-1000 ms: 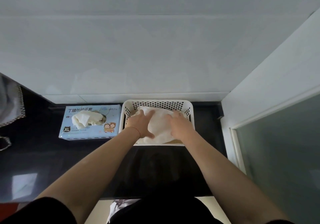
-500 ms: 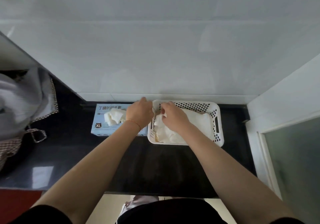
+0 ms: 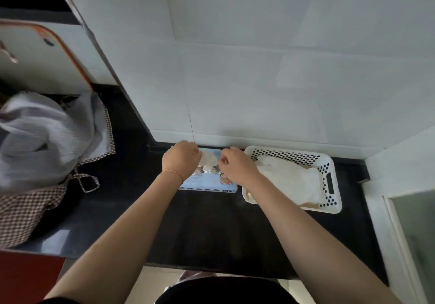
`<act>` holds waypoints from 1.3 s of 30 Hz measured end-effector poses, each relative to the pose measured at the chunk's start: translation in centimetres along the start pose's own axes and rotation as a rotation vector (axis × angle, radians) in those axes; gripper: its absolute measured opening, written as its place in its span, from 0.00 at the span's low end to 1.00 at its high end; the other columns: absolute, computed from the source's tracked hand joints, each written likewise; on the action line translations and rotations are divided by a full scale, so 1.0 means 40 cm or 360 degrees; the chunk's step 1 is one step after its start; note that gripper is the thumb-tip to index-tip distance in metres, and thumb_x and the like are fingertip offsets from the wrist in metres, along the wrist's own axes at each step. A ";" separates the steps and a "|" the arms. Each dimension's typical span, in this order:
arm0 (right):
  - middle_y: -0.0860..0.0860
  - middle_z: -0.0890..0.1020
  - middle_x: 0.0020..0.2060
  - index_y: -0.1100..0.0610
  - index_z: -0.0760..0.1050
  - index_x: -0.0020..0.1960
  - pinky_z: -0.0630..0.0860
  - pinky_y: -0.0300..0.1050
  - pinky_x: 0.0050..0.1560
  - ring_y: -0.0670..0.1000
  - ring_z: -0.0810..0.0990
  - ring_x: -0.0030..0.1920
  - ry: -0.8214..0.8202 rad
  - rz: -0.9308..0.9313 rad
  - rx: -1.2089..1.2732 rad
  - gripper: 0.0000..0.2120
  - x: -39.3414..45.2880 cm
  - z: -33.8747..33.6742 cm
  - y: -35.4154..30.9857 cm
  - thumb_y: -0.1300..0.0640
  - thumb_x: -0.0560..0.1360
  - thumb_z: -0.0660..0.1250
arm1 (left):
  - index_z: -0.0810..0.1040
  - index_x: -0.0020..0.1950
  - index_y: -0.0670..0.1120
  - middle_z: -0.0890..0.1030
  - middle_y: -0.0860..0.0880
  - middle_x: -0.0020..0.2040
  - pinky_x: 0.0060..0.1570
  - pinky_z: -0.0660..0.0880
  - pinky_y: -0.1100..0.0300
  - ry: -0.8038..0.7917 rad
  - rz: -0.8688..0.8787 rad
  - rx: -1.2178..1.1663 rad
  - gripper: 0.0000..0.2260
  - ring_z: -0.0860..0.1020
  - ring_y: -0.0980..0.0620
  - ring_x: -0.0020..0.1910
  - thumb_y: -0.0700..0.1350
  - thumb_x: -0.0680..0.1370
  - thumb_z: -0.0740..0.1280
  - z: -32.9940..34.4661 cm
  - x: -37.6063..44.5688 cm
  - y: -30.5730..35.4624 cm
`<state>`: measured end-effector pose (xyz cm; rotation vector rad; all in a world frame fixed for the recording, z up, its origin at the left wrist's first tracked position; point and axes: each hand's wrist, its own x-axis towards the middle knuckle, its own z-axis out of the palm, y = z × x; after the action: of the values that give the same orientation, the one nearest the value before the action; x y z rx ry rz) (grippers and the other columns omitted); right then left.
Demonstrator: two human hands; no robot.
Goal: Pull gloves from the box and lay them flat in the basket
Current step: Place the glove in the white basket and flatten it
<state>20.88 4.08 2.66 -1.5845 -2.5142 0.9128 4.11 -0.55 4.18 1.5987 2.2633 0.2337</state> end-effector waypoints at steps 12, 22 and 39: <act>0.49 0.78 0.44 0.55 0.75 0.50 0.75 0.45 0.42 0.50 0.78 0.43 0.0192 0.0092 0.0290 0.04 -0.016 -0.034 -0.079 0.56 0.79 0.63 | 0.79 0.43 0.40 0.82 0.44 0.39 0.37 0.73 0.57 0.0110 -0.0130 -0.0737 0.13 0.76 0.48 0.36 0.48 0.80 0.64 -0.071 0.027 -0.029; 0.45 0.78 0.51 0.48 0.73 0.59 0.75 0.39 0.45 0.44 0.79 0.49 0.0020 -0.0013 0.0883 0.22 -0.059 -0.149 -0.131 0.39 0.70 0.73 | 0.75 0.43 0.37 0.76 0.45 0.31 0.33 0.73 0.56 0.0312 -0.0231 -0.1647 0.15 0.75 0.50 0.28 0.47 0.82 0.60 -0.184 0.011 0.068; 0.48 0.81 0.44 0.53 0.77 0.57 0.78 0.43 0.41 0.50 0.81 0.46 0.0058 0.0106 0.1190 0.13 -0.159 -0.233 -0.033 0.54 0.73 0.74 | 0.79 0.43 0.36 0.81 0.39 0.36 0.42 0.82 0.51 -0.0153 -0.0246 -0.1879 0.15 0.81 0.41 0.36 0.45 0.82 0.62 -0.116 -0.040 0.210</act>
<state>25.91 2.65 12.76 -1.3917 -1.7498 1.5596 10.16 1.18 11.57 0.7560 1.5667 1.1455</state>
